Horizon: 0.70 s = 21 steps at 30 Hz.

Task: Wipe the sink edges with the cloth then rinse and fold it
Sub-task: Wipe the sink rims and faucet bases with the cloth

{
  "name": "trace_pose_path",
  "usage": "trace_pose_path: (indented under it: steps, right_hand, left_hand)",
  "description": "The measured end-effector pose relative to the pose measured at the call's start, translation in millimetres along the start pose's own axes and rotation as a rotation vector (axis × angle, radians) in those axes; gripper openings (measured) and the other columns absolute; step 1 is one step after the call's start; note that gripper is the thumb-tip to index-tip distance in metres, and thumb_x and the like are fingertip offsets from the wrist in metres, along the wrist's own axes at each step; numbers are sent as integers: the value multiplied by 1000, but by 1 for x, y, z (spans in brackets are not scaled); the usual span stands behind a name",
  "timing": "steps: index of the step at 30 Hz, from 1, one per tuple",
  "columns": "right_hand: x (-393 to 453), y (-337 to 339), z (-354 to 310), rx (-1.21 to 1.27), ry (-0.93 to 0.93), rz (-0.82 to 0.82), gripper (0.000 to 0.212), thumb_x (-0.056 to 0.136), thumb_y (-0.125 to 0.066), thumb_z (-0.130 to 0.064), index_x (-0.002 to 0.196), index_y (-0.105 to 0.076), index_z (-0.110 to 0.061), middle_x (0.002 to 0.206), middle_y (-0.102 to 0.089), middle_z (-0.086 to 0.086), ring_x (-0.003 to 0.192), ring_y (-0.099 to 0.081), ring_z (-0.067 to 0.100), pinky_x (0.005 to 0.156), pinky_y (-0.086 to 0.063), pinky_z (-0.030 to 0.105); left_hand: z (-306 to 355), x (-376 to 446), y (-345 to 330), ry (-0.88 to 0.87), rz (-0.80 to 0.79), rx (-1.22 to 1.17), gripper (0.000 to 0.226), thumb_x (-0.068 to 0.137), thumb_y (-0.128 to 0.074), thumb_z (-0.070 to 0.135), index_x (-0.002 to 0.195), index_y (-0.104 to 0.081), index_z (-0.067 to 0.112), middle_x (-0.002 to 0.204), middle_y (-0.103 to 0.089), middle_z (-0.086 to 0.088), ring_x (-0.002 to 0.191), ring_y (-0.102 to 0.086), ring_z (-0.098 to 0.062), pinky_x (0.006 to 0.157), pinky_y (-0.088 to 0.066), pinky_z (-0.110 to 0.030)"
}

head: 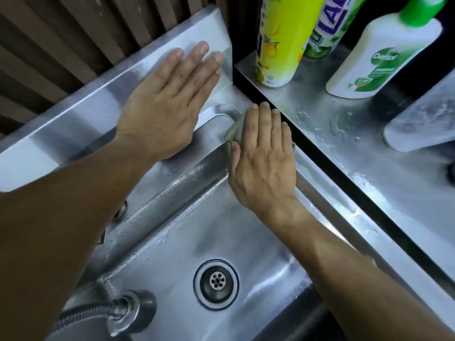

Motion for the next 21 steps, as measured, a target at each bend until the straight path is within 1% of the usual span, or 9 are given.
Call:
trace_pose_path:
  steps: [1,2,4,7,10,12,15,18,21]
  right_hand:
    - [-13,2,5,-5,3,9,67,108,-28,-36,161,-14,2,168,-18,25,156,-18,40,127,-15,49]
    - [-24,4,10,-10,7,12,67,108,-28,-35,161,-15,2,168,-17,25,156,-17,40,128,-15,49]
    - [-33,5,13,-17,16,12,66,108,-28,-35,161,-15,2,169,-16,24,157,-15,39,128,-13,49]
    - [-21,3,7,-17,17,30,65,110,-23,-39,162,-16,0,169,-14,22,158,-13,37,129,-10,47]
    - [-24,0,11,6,20,65,63,110,-24,-36,162,-19,-2,170,-17,20,158,-16,35,129,-12,45]
    - [-41,1,21,17,-3,103,62,109,-28,-34,162,-21,-3,169,-19,19,158,-18,35,128,-15,46]
    - [-66,4,32,8,-56,141,62,109,-31,-33,162,-21,-3,170,-18,19,158,-17,34,129,-14,44]
    - [-62,4,28,10,-60,116,61,109,-29,-32,161,-21,-1,170,-14,20,159,-12,34,129,-11,44]
    - [-35,2,16,25,0,84,60,110,-24,-32,162,-18,-2,171,-15,16,159,-12,31,129,-11,43]
  left_hand:
    - [0,1,1,-4,16,-53,60,113,-15,25,162,14,6,171,15,-13,151,26,-30,120,29,-42]
    - [3,3,3,-15,34,-108,58,113,-13,27,162,9,6,171,12,-14,152,24,-32,121,26,-42]
    - [14,10,4,-76,40,-202,59,112,-11,31,163,2,5,171,6,-17,157,13,-34,125,18,-43]
    - [34,28,0,-144,-11,-363,64,108,-11,36,164,-5,5,172,-2,-17,159,1,-33,129,2,-47]
    - [54,34,-7,-199,-69,-517,66,106,-15,35,163,-12,3,171,-9,-18,159,-6,-35,129,-9,-49]
    - [65,27,-13,-170,-100,-642,64,107,-18,34,163,-14,4,171,-12,-16,159,-7,-33,129,-11,-49]
    - [77,14,-15,-70,-100,-784,62,109,-19,34,164,-12,7,172,-10,-11,159,-5,-30,129,-7,-48]
    - [82,8,-13,-67,-86,-829,62,109,-18,36,164,-13,6,172,-10,-12,159,-5,-29,129,-6,-48]
    - [81,7,-16,-74,-68,-825,60,109,-17,33,164,-13,7,172,-10,-10,160,-5,-28,130,-9,-47]
Point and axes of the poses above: each hand's wrist, its own x-axis towards the middle knuckle, its own y-axis out of the back of the hand, z = x × y, the point moved 6 cm from there along x, towards the middle knuckle
